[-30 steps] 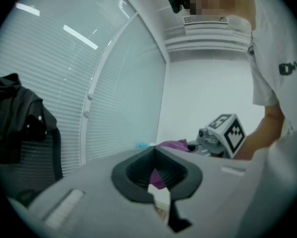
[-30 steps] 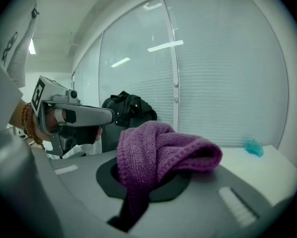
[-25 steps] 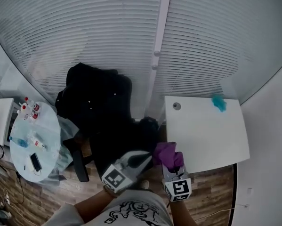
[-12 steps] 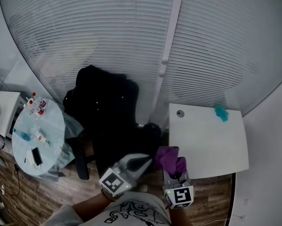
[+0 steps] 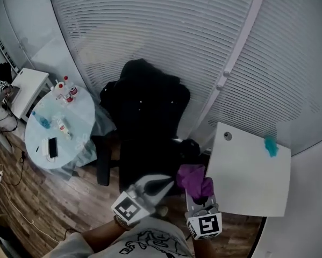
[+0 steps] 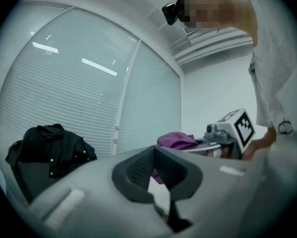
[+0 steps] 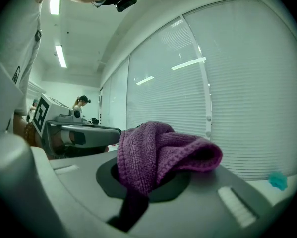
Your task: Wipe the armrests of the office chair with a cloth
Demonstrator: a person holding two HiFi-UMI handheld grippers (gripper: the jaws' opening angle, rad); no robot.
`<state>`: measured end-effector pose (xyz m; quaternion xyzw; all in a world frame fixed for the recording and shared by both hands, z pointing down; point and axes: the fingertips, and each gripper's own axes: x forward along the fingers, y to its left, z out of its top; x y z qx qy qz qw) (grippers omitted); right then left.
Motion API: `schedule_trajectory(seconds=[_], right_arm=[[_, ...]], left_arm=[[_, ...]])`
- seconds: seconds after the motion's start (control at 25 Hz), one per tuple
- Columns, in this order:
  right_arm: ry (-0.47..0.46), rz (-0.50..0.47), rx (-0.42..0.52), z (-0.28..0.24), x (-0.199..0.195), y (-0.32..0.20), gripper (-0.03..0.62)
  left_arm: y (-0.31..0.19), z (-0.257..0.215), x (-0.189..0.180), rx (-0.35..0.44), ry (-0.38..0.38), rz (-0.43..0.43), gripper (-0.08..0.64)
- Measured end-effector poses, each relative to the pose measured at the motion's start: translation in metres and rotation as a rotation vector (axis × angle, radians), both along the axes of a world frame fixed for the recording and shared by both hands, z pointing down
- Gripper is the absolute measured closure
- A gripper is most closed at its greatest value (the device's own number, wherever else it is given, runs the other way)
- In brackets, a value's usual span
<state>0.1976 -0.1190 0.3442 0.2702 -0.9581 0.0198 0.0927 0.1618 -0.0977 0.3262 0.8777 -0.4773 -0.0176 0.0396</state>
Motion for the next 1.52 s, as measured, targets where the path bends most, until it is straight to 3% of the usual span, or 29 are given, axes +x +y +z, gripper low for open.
schedule_trajectory(seconds=[0.32, 0.6, 0.8, 1.52], right_arm=[[-0.023, -0.202, -0.003, -0.001, -0.075, 0.044, 0.563], [-0.053, -0.4, 0.019, -0.006, -0.158, 0.093, 0.563], [-0.046, -0.488, 0.033, -0.007, -0.211, 0.126, 0.563], [-0.068, -0.615, 0.06, -0.013, -0.37, 0.199, 0.563]], left_arm=[[0.047, 0.004, -0.062, -0.009, -0.025, -0.167, 0.56], [0.096, 0.005, -0.141, -0.006, -0.015, -0.352, 0.56], [0.131, 0.003, -0.194, -0.003, -0.001, -0.453, 0.56], [0.211, 0.009, -0.347, -0.002, 0.001, -0.571, 0.56]])
